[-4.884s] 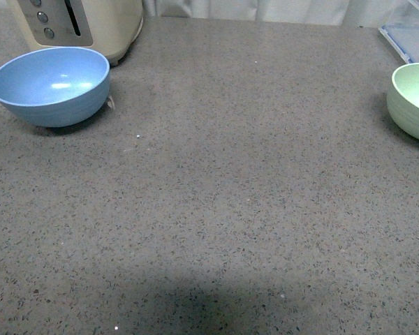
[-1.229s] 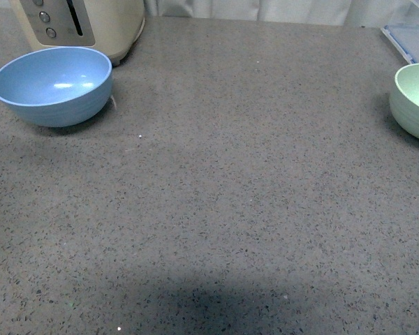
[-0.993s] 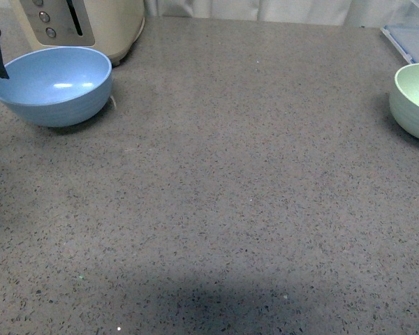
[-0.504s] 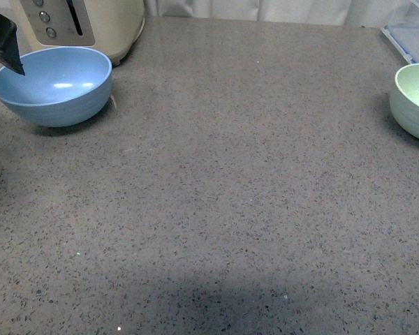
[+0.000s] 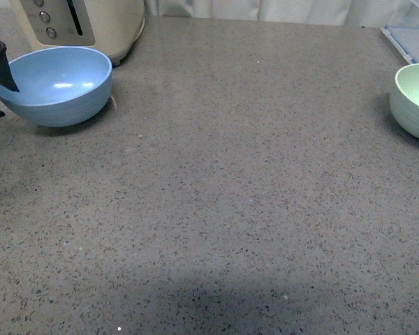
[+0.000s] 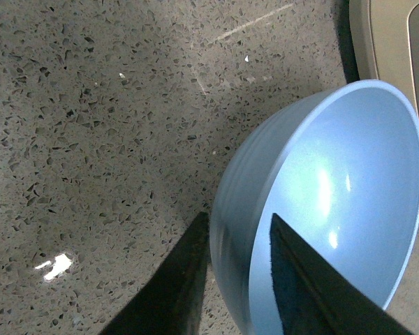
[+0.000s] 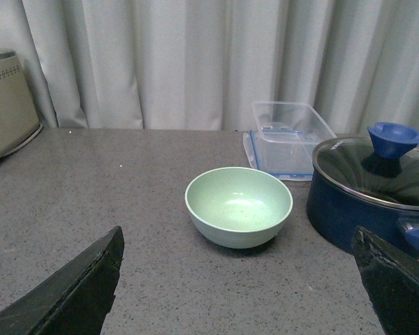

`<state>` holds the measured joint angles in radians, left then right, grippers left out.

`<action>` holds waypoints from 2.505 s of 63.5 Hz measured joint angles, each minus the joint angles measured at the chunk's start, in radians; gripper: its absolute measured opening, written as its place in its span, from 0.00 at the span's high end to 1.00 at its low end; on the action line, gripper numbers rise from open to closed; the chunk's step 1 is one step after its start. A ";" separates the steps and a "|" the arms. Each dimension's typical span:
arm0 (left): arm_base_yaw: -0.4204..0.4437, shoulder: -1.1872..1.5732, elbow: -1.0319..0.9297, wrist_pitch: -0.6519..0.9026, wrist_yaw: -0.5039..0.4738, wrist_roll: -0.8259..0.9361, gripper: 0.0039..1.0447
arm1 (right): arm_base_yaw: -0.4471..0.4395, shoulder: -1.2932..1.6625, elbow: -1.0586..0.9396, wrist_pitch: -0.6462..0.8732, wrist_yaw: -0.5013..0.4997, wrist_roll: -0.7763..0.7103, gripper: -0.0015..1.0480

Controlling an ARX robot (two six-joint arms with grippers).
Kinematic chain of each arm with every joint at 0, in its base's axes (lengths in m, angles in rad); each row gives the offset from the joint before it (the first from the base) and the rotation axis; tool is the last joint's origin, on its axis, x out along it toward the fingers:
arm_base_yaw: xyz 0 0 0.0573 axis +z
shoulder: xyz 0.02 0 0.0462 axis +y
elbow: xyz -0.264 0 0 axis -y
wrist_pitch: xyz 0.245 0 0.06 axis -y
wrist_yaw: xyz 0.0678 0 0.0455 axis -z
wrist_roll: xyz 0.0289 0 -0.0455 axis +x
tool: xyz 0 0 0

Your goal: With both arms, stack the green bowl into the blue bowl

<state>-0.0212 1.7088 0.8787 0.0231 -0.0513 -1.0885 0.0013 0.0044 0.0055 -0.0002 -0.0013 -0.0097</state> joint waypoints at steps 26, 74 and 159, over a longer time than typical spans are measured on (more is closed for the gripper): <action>-0.041 -0.001 0.026 -0.081 -0.010 0.034 0.96 | 0.000 0.000 0.000 0.000 0.000 0.000 0.09; -0.560 0.104 0.235 -0.326 -0.082 0.354 0.96 | 0.000 0.000 0.000 0.000 0.000 0.000 0.09; -0.068 -0.639 -0.629 0.796 -0.038 1.054 0.78 | 0.000 0.000 0.000 0.000 0.000 0.000 0.09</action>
<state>-0.0891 1.0702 0.2501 0.8192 -0.0891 -0.0341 0.0013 0.0044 0.0055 -0.0002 -0.0013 -0.0097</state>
